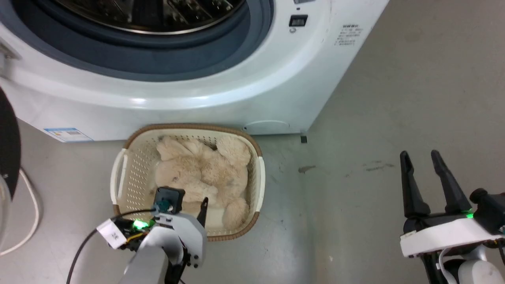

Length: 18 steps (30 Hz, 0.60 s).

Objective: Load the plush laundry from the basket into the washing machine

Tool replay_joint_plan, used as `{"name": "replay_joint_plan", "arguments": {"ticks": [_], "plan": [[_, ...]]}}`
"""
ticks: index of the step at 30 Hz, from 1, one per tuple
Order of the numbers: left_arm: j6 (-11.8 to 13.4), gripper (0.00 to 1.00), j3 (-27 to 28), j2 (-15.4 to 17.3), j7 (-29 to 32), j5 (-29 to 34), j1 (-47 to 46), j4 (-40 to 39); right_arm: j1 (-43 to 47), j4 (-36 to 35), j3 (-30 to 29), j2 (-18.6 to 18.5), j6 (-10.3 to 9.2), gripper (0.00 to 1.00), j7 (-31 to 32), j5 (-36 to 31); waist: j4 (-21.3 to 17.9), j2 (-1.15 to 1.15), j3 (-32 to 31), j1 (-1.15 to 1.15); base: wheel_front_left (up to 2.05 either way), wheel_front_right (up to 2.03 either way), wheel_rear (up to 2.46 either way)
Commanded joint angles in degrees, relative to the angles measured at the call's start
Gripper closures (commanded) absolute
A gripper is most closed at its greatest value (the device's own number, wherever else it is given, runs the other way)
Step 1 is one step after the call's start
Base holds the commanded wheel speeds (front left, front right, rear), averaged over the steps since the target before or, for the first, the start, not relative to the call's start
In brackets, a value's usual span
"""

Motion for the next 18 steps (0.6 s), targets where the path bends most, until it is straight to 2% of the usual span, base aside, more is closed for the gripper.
{"name": "replay_joint_plan", "arguments": {"ticks": [1, 6, 18], "plan": [[0.26, 0.00, -0.37, 0.40, 0.18, -0.54, -1.98, 1.68, -1.40, -0.45, -0.09, -0.02, 0.02, 0.00, -0.64, 0.91, -0.42, 0.00, 1.13, -0.01, 0.00, 0.00, 0.00], [0.92, 0.00, -1.88, 1.20, 1.32, -0.56, -4.95, 5.84, -2.08, 1.39, -0.64, -0.02, 0.03, 0.00, -1.24, 2.94, -1.42, 0.00, 3.39, -0.01, 0.00, 0.00, 0.00], [2.28, 0.00, -3.92, 3.24, 4.04, -2.56, -11.47, 14.09, -4.37, 0.37, -0.15, -0.02, 0.03, 0.00, -2.67, 4.44, -3.76, 0.00, 9.59, -0.01, 0.00, 0.00, 0.00]]}}
